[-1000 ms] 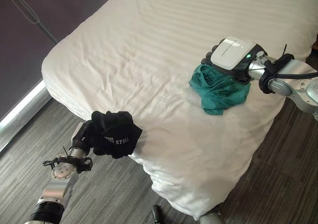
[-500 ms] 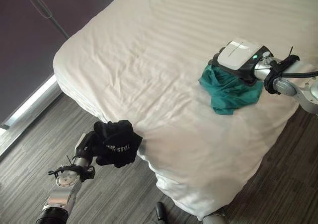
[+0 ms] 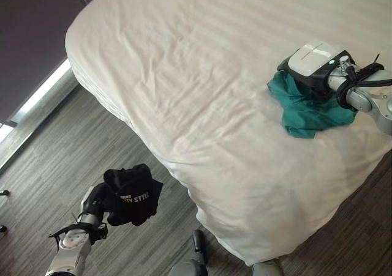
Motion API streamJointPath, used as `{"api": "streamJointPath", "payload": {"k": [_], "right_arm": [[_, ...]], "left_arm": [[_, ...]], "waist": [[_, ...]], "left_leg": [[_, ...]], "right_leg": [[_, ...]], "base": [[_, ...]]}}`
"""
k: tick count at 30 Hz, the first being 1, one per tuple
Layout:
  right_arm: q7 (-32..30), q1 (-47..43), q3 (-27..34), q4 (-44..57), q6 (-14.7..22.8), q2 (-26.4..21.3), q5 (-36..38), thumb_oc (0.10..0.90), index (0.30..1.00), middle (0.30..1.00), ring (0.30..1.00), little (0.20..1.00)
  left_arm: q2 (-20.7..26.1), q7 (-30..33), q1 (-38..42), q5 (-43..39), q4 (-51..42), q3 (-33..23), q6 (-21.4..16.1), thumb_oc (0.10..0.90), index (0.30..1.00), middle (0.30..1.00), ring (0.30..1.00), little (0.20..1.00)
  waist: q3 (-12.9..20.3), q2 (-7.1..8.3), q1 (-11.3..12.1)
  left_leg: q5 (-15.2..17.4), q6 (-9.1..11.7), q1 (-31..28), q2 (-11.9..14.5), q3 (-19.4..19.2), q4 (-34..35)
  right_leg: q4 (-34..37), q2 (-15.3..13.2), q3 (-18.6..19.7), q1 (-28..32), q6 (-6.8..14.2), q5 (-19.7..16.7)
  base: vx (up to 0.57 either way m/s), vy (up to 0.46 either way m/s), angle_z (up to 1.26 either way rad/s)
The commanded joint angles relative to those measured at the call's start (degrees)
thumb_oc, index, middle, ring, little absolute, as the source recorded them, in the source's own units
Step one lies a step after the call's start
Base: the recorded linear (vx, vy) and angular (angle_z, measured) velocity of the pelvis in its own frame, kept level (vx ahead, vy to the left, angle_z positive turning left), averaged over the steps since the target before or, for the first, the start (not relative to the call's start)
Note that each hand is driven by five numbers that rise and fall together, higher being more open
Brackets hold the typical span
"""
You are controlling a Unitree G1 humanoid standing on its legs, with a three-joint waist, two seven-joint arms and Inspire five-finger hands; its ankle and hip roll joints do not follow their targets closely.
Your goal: Pick up bed clothes into laundry basket.
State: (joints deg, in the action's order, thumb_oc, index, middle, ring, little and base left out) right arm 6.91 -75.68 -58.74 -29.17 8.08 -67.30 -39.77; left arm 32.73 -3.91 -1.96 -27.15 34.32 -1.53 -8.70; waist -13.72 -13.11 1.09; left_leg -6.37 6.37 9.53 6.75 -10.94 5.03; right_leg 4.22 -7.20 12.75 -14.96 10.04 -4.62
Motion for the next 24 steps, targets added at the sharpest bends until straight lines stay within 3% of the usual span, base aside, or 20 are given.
{"api": "streamJointPath", "payload": {"k": [1, 7, 15, 16, 20, 24], "right_arm": [[-5.47, -12.62, -0.76, -0.84, -2.82, 2.83, 2.70, 0.800, 0.900, 0.900, 0.900, 0.900], [-6.97, -11.55, 0.87, -0.06, -2.62, 3.77, 4.81, 0.800, 0.900, 0.900, 0.900, 0.900], [-6.22, -7.86, 1.73, 7.21, -1.08, 2.06, 3.56, 0.800, 0.900, 0.900, 0.900, 0.900], [-5.75, -5.92, 1.53, 7.19, -0.70, 2.58, 3.12, 0.400, 0.300, 0.300, 0.300, 0.300], [-4.93, -5.53, 0.56, 6.93, -0.06, 3.13, 3.08, 0.400, 0.300, 0.300, 0.300, 0.300], [-4.63, -2.80, 1.27, 12.14, 1.48, -0.03, 3.27, 0.400, 0.300, 0.300, 0.300, 0.300]], "left_arm": [[7.76, 2.63, 3.66, -3.55, -2.05, -6.28, -5.65, 0.400, 0.300, 0.300, 0.300, 0.300], [7.37, 1.61, 3.96, -3.17, -5.11, -4.39, -5.93, 0.400, 0.300, 0.300, 0.300, 0.300], [5.68, 1.94, 2.16, -5.73, -3.71, -7.21, -5.88, 0.400, 0.300, 0.300, 0.300, 0.300], [5.30, 2.17, 2.72, -6.07, -2.36, -7.49, -5.92, 0.400, 0.300, 0.300, 0.300, 0.300], [5.56, 2.31, 3.62, -5.72, -1.76, -6.88, -5.97, 0.400, 0.300, 0.300, 0.300, 0.300], [5.80, 2.12, 4.32, -4.53, -2.52, -6.65, -6.45, 0.400, 0.300, 0.300, 0.300, 0.300]], "waist": [[-1.30, 1.89, 1.27], [-2.65, 2.04, 1.23], [-2.50, 1.32, 0.73], [-2.57, 0.99, 0.47], [-2.44, 0.96, 0.19], [-2.07, 1.18, -0.84]], "left_leg": [[-2.39, 4.52, 0.27, 4.39, 1.53, -0.03], [-3.94, 5.08, 1.47, 6.38, 2.41, -0.03], [-3.87, 5.17, -0.34, 6.64, 2.42, -0.03], [-3.73, 5.20, -0.91, 6.64, 2.32, -0.03], [-3.53, 5.21, -1.64, 6.50, 2.33, -0.03], [-2.90, 5.09, -2.26, 5.99, 2.36, -0.03]], "right_leg": [[-13.68, 5.30, 4.94, -4.62, -2.66, 8.95], [-19.15, 7.91, 4.25, -7.20, -3.71, 12.10], [-21.43, 8.19, 4.69, -7.20, -4.37, 13.42], [-21.79, 8.19, 4.61, -7.01, -4.40, 13.54], [-21.81, 8.14, 4.65, -6.54, -4.43, 13.62], [-21.47, 7.66, 5.06, -6.09, -4.05, 13.40]], "base": [[-0.13, -0.102, -0.15], [-0.08, -0.100, 0.02], [-0.01, -0.008, 0.03], [-0.01, 0.011, 0.06], [0.00, 0.009, 0.05], [0.00, 0.040, 0.05]]}}
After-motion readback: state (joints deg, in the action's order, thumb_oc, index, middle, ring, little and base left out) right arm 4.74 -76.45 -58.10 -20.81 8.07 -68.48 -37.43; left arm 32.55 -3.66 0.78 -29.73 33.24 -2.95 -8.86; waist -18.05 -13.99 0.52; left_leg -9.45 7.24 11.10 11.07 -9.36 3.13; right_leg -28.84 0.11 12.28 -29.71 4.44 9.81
